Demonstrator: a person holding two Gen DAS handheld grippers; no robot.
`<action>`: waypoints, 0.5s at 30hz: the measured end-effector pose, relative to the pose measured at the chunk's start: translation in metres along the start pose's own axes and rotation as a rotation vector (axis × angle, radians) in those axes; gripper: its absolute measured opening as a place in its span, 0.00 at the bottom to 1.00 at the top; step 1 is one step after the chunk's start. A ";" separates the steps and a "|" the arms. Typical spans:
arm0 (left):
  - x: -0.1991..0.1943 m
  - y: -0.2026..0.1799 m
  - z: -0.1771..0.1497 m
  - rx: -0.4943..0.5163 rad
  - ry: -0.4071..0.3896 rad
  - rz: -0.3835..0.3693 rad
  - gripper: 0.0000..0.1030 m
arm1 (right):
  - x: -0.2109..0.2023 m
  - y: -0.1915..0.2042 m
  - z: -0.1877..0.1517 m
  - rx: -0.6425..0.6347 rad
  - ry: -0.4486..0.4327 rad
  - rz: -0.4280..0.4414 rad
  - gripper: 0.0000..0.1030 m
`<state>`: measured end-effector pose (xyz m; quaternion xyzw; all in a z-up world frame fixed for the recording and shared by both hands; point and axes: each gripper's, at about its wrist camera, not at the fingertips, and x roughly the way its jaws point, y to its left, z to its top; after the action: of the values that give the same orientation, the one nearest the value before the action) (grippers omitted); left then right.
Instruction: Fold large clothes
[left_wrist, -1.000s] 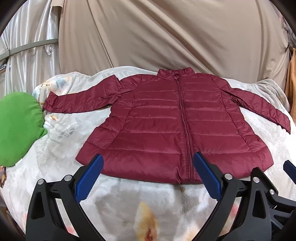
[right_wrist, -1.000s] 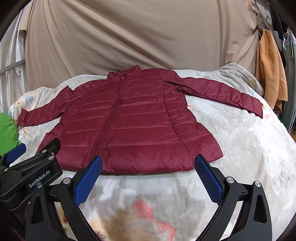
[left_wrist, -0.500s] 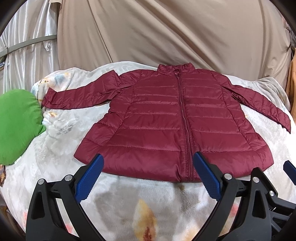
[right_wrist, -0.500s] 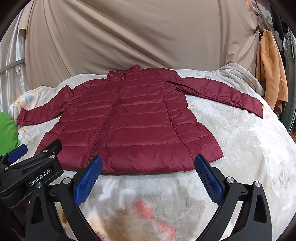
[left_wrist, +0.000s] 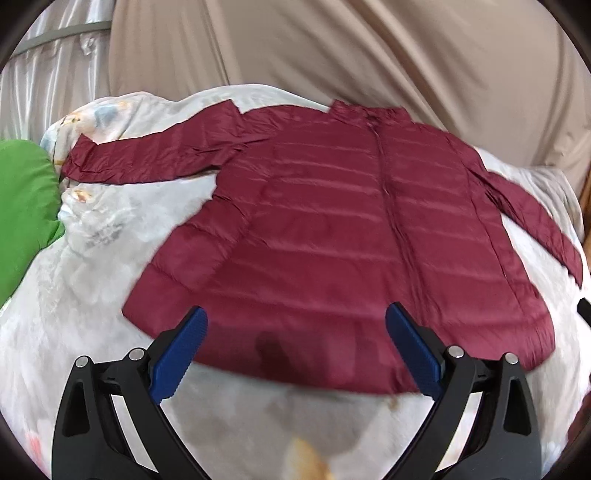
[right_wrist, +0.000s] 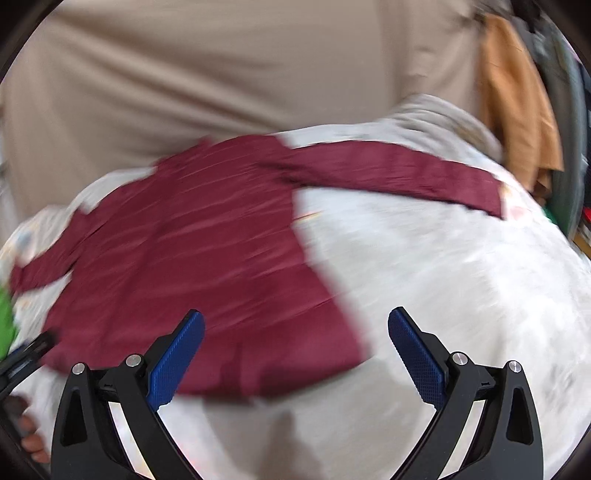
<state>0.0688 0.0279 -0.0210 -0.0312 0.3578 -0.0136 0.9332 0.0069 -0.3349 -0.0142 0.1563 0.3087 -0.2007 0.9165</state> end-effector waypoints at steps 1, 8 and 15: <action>0.004 0.006 0.004 -0.009 0.001 -0.004 0.92 | 0.012 -0.020 0.010 0.040 0.011 -0.027 0.95; 0.034 0.049 0.035 -0.048 0.014 0.088 0.92 | 0.087 -0.161 0.079 0.313 0.020 -0.225 0.91; 0.059 0.087 0.065 -0.115 0.003 0.093 0.92 | 0.150 -0.238 0.108 0.478 0.027 -0.267 0.78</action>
<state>0.1559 0.1149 -0.0182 -0.0682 0.3606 0.0506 0.9288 0.0596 -0.6275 -0.0648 0.3288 0.2825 -0.3851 0.8148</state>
